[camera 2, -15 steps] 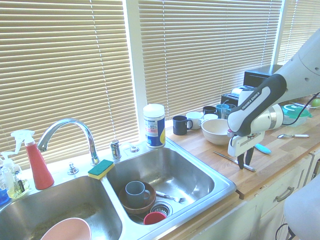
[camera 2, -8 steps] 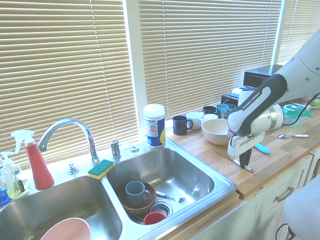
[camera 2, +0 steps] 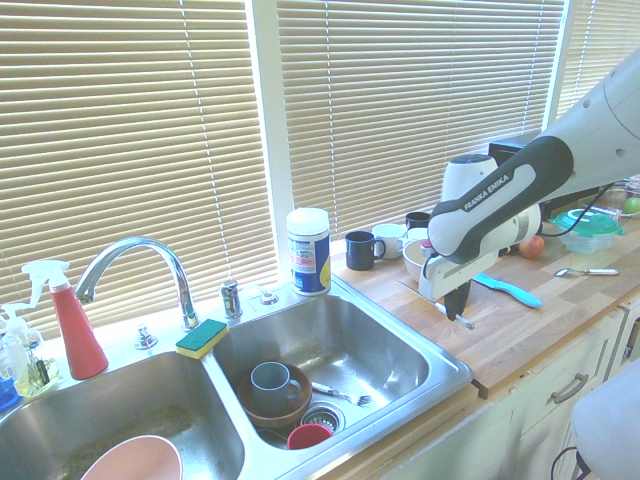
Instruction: Put the knife into the sink
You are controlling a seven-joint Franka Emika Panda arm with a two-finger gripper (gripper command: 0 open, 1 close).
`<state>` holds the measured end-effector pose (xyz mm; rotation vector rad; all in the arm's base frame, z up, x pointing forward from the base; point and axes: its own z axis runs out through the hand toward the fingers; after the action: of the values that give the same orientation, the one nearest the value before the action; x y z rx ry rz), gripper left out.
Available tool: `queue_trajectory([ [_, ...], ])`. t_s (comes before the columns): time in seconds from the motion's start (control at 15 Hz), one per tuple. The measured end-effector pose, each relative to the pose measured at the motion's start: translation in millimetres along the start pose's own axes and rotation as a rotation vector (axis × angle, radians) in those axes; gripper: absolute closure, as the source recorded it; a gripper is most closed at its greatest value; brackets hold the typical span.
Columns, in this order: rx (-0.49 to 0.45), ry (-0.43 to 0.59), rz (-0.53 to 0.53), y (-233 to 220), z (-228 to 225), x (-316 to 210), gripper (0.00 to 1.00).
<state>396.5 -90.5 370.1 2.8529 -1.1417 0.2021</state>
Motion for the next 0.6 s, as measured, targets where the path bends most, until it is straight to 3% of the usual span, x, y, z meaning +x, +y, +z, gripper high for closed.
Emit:
queue_trajectory([
  [0.33,0.034,0.034,0.009,-97,-43,-33,1.00],
  [0.6,0.032,0.009,0.035,-165,-35,-65,1.00],
])
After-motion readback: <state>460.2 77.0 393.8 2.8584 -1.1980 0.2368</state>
